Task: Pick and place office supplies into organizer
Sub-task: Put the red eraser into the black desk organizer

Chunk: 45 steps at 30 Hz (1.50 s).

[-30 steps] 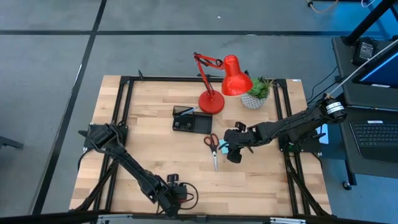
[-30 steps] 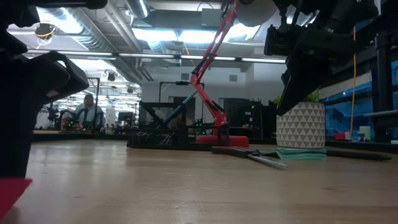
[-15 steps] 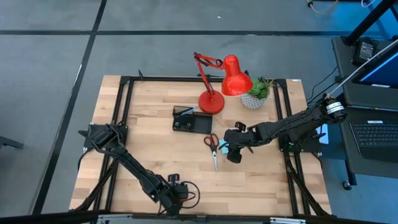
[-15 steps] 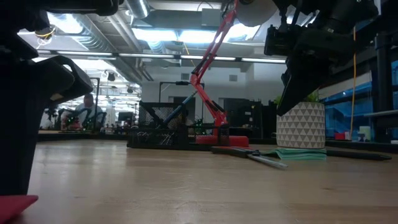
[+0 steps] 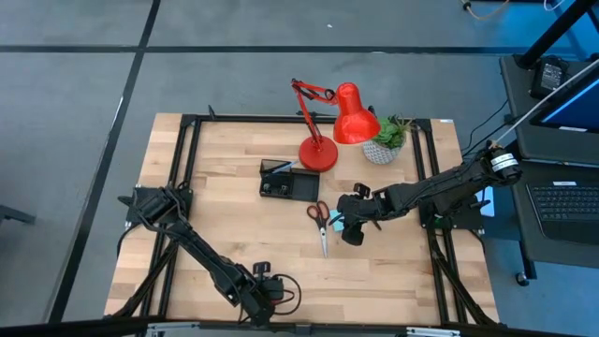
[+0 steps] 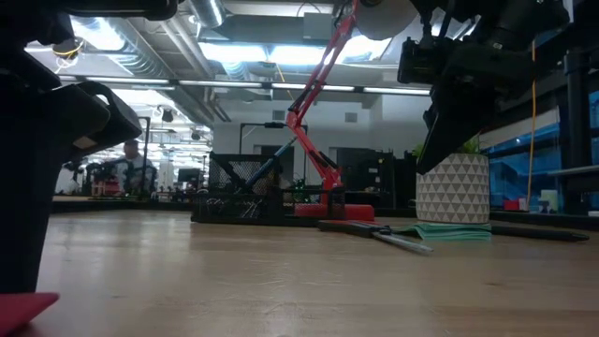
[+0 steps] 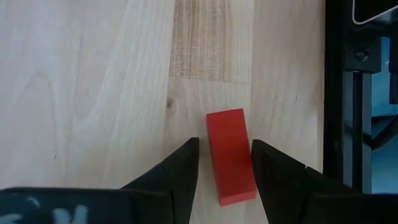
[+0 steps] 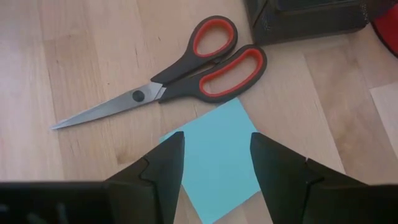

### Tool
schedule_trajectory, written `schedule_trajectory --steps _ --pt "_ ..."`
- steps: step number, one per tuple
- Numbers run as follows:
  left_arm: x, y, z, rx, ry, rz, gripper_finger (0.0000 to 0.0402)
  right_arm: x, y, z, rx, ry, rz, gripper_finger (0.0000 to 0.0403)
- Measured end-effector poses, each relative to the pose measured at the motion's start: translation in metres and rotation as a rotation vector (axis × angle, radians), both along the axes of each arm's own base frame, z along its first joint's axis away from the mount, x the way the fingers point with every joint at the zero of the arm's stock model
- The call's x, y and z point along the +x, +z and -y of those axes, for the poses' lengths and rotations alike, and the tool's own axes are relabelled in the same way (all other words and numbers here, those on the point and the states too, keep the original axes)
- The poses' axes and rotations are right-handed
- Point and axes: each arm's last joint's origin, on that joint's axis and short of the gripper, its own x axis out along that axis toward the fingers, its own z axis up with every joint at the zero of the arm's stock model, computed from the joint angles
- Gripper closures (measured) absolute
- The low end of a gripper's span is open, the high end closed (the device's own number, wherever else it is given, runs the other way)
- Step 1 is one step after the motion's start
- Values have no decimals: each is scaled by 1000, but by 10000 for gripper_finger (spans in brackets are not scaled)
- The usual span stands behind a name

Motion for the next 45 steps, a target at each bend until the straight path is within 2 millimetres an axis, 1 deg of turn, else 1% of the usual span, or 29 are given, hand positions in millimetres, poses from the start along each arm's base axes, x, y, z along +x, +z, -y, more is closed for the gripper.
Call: schedule_trajectory --steps 8,13,18,26,31,38,42,45 --pt "-1 -1 -1 13 3 -9 280 0 0 0 0 0 0 217" --pt "0 -1 -3 50 31 4 305 0 0 0 -11 18 -2 217" --pt "2 -1 -7 72 -3 0 322 0 0 0 -14 23 -3 217" --pt "8 -1 -12 108 -69 8 326 0 0 0 -24 41 -5 217" --pt "9 1 -10 136 -146 45 326 0 0 0 -25 41 -5 217" --pt "8 18 -9 138 -138 67 327 0 0 0 -25 41 -5 217" --pt "6 22 -13 168 -126 65 328 0 0 0 -25 41 -5 217" --pt "6 22 -13 169 -127 66 328 0 0 0 -25 41 -5 217"
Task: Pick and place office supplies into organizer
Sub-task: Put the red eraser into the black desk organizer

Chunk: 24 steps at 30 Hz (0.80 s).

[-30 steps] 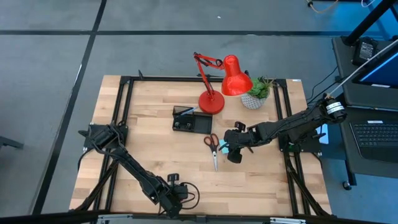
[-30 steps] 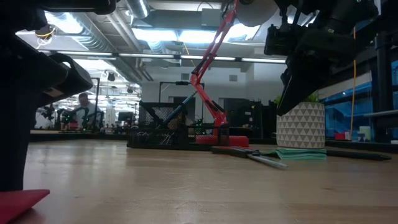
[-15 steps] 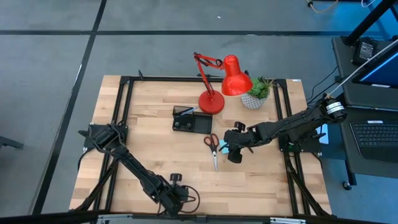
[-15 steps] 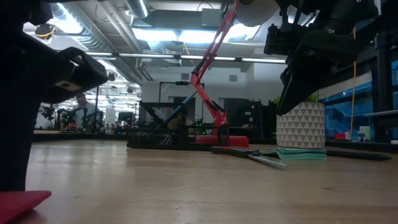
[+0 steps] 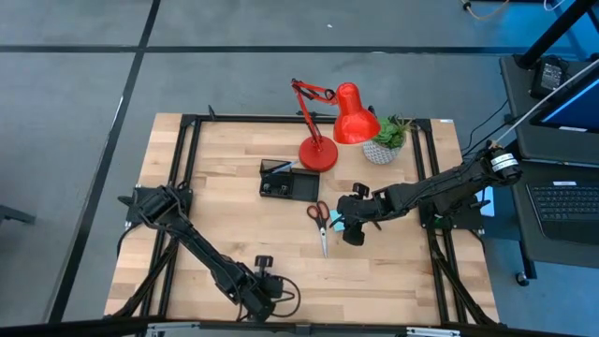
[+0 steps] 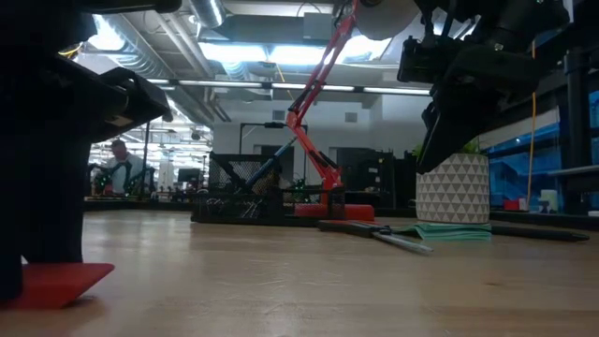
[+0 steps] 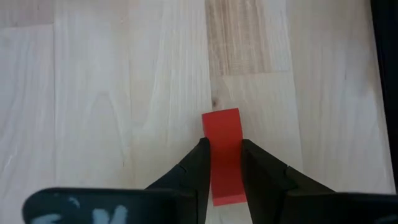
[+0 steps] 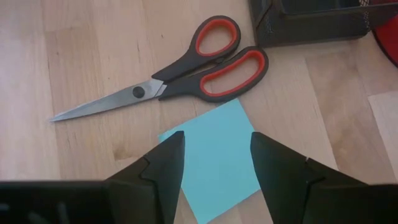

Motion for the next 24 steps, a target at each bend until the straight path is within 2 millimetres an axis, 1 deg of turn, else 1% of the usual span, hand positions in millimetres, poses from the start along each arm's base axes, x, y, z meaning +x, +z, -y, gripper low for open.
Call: schedule_trajectory --steps 9,11,18,21,24 --pt "0 2 0 -12 5 -8 328 0 0 0 0 0 0 217" --pt "-1 5 0 -20 4 -5 328 0 0 0 0 0 0 217" --pt "-4 40 -5 -44 4 84 328 0 0 0 0 0 0 217" --pt "-9 53 -12 5 16 99 328 0 0 0 0 0 0 217" --pt "-15 60 -24 88 39 65 328 0 0 0 -5 8 -1 217"
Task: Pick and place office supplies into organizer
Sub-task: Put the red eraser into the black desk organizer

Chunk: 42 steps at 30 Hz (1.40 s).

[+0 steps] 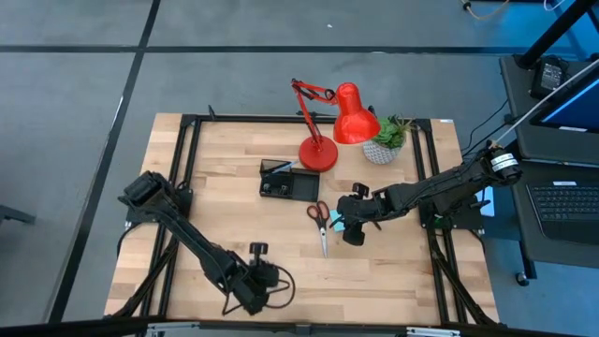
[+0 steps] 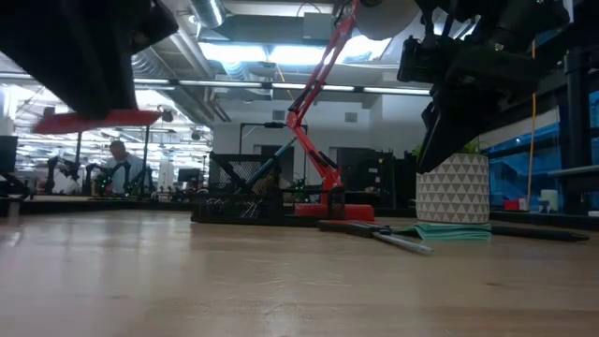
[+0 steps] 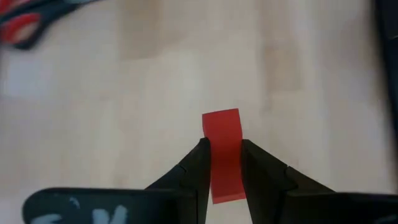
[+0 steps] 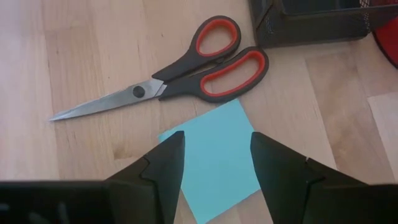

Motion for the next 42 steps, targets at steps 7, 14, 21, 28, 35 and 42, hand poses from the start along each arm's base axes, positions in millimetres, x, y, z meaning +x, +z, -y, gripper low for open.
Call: schedule_trajectory --steps 7,14,21,28,35,42 --pt "2 10 -37 221 5 -67 328 0 0 0 -10 18 1 217" --pt "23 12 -88 395 2 -148 327 2 1 0 -19 39 16 217" --pt "36 11 -133 472 0 -250 327 2 1 0 -30 56 14 217" --pt "35 -7 -179 491 66 -354 327 2 1 0 -44 78 10 217" --pt "37 -25 -207 484 69 -353 327 2 1 0 -69 119 4 217" --pt "36 -37 -223 489 58 -342 327 2 1 0 -73 124 3 217"
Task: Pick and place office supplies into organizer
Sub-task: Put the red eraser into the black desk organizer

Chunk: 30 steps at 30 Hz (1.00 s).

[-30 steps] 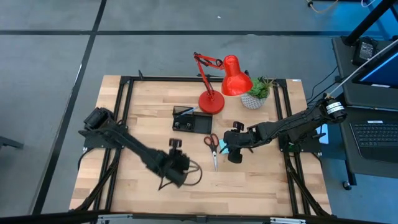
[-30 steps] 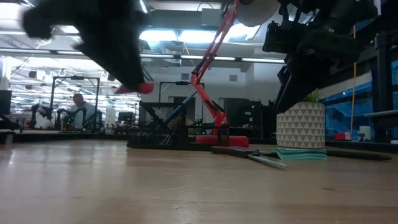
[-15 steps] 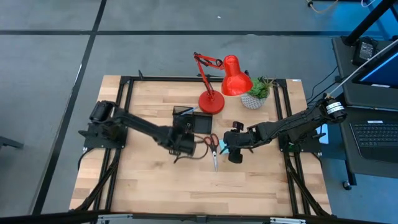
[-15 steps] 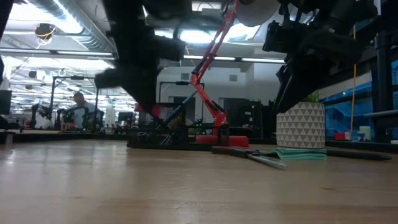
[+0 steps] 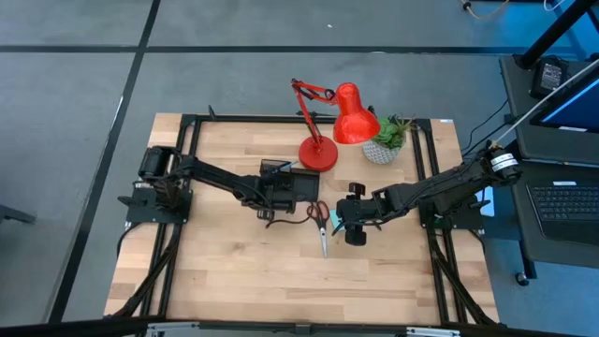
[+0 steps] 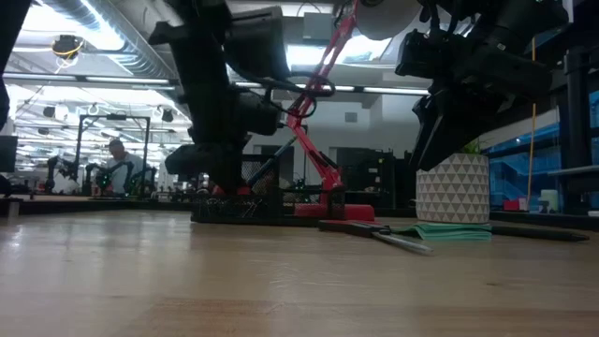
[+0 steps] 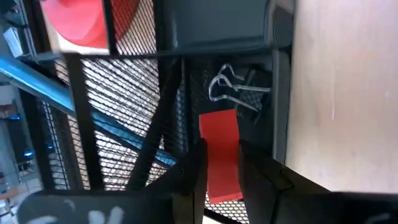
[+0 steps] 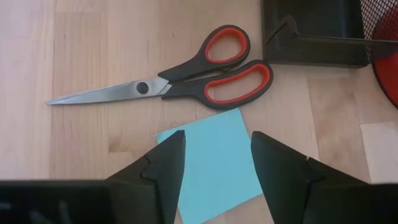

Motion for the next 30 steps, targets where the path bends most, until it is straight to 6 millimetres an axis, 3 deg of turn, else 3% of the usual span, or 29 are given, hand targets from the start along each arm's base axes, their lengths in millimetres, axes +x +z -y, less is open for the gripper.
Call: schedule_trajectory --steps 30 --pt "2 -3 -5 -133 -4 26 313 0 0 0 15 -23 4 217"
